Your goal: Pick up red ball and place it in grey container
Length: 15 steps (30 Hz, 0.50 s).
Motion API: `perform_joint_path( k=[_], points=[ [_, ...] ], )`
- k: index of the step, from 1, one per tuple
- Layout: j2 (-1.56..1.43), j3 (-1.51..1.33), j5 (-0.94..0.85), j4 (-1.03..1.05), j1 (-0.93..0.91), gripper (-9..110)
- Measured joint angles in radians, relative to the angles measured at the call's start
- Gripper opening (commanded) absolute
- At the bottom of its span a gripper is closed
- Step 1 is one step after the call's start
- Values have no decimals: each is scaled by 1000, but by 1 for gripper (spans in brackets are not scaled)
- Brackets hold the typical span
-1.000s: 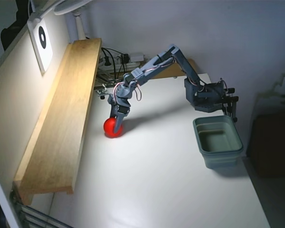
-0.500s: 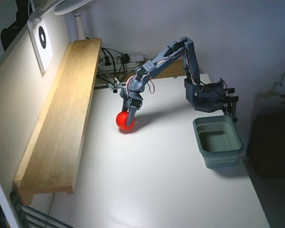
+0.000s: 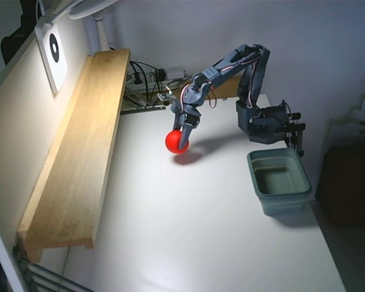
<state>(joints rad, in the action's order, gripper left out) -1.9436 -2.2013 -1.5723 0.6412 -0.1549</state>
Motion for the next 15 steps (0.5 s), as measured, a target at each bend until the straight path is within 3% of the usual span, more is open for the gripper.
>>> perform_joint_path(
  k=[7,15],
  points=[
    [-210,-91,-2,98,0,23],
    [-244,-94,0,121,0,23]
  ],
)
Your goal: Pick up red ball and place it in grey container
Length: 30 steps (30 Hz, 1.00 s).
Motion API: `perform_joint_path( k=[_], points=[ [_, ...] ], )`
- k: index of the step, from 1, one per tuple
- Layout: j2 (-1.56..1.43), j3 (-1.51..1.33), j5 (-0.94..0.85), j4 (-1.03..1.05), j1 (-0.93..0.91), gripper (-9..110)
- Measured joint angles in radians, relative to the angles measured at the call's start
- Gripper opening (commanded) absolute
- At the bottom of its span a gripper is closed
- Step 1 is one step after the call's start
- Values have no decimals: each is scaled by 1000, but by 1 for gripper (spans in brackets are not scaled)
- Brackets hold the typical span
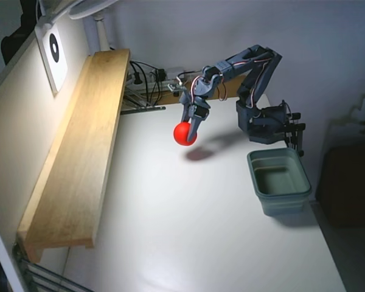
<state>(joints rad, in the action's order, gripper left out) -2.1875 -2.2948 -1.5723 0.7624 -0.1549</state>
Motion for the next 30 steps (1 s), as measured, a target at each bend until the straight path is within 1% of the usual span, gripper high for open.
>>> perform_joint_path(
  k=[6,14,30],
  points=[
    [-110,-41,0,61,0,23],
    [-391,-94,0,290,0,23],
    [-440,-104,0,330,0,23]
  ],
)
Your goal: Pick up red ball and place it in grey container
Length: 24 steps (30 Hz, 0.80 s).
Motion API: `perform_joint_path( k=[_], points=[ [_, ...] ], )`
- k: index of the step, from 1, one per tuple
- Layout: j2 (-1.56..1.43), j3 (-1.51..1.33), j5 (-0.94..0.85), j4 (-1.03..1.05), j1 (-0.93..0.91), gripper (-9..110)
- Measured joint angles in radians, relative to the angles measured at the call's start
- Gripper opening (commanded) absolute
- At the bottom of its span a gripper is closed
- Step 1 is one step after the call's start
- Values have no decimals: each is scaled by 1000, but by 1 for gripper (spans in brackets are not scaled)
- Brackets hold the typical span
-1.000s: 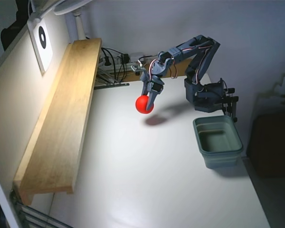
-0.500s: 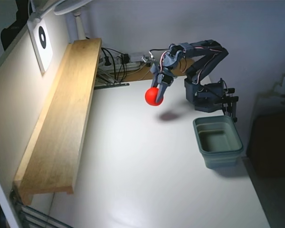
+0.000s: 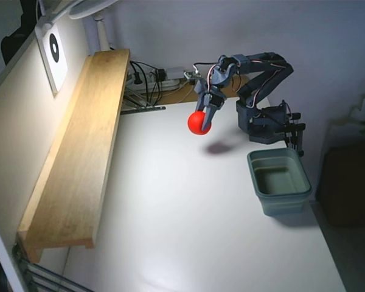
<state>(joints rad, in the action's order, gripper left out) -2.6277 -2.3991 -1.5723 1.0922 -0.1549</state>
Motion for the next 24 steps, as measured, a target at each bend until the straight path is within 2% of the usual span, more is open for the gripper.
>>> perform_joint_path(
  k=[9,24],
  points=[
    [25,31,-2,37,0,23],
    [163,383,-2,241,0,23]
  ],
)
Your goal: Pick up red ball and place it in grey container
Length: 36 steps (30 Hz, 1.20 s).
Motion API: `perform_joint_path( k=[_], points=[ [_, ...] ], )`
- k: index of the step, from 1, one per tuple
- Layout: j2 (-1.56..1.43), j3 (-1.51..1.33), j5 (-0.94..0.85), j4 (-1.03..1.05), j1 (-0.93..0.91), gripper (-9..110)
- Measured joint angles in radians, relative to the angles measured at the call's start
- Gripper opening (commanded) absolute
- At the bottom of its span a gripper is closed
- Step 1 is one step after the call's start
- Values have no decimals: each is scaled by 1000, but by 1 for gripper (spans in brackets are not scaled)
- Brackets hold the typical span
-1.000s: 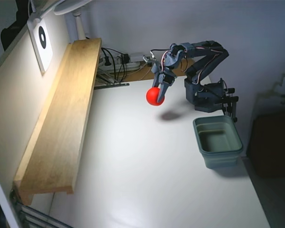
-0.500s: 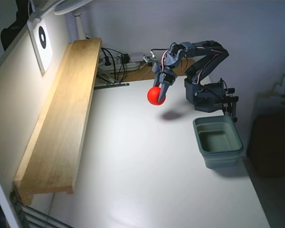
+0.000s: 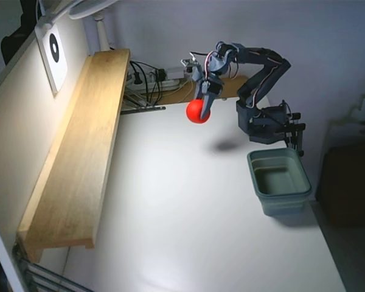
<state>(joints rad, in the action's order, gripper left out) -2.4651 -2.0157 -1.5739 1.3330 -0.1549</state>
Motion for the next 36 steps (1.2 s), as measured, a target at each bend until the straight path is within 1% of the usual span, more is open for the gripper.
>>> perform_joint_path(
  k=[12,20,31,36],
  points=[
    [138,311,0,170,0,23],
    [143,319,0,181,6,23],
    [143,319,0,181,282,23],
    [143,319,0,181,440,23]
  ],
)
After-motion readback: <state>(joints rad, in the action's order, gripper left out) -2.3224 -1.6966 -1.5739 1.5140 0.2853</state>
